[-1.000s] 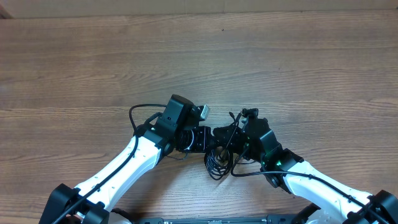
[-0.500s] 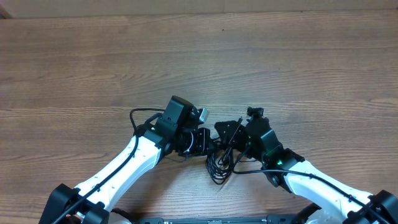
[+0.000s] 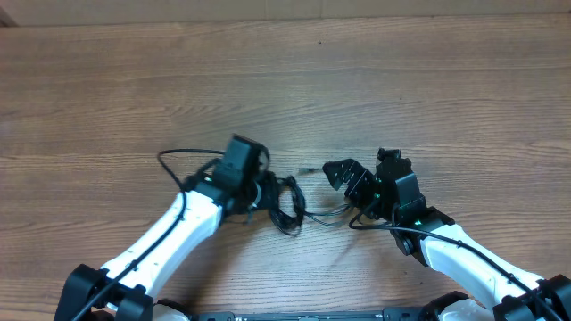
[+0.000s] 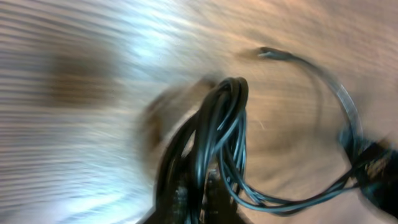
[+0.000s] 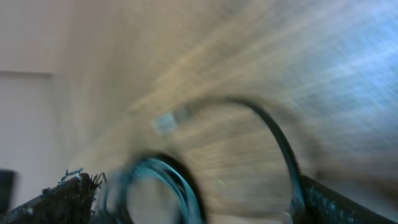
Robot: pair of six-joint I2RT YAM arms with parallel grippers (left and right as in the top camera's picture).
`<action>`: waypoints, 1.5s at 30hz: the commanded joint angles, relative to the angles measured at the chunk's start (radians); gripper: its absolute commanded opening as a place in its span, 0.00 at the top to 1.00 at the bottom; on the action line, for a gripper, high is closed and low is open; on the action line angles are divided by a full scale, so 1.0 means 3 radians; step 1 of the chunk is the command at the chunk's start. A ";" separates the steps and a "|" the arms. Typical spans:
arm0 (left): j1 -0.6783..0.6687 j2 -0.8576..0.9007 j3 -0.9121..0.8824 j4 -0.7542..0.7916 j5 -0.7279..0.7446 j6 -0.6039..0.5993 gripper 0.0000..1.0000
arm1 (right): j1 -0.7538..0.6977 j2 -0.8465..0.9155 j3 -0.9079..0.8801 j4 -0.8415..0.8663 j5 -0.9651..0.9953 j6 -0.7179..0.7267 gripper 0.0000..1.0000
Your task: Untangle cables
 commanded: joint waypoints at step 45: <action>-0.0212 0.0111 -0.0679 0.0621 -0.0947 -0.1044 0.39 | -0.0006 0.0001 0.0029 -0.0711 0.0343 -0.0219 0.00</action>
